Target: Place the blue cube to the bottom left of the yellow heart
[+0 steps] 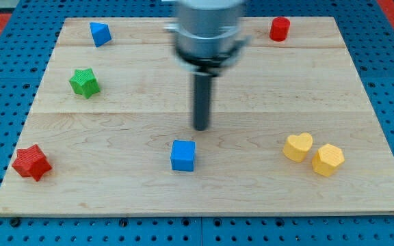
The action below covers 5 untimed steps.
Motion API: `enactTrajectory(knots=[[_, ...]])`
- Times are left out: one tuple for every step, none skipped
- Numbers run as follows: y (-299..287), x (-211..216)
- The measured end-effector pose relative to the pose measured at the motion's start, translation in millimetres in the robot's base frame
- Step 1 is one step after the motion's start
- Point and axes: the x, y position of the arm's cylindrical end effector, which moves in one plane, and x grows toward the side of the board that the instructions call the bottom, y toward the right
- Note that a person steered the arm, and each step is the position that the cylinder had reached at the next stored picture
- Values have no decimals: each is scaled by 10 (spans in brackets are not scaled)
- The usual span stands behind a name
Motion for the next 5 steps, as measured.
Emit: enactTrajectory(knots=[[-421,-15],[-484,489],[-118,446],[330,329],[-249,571]])
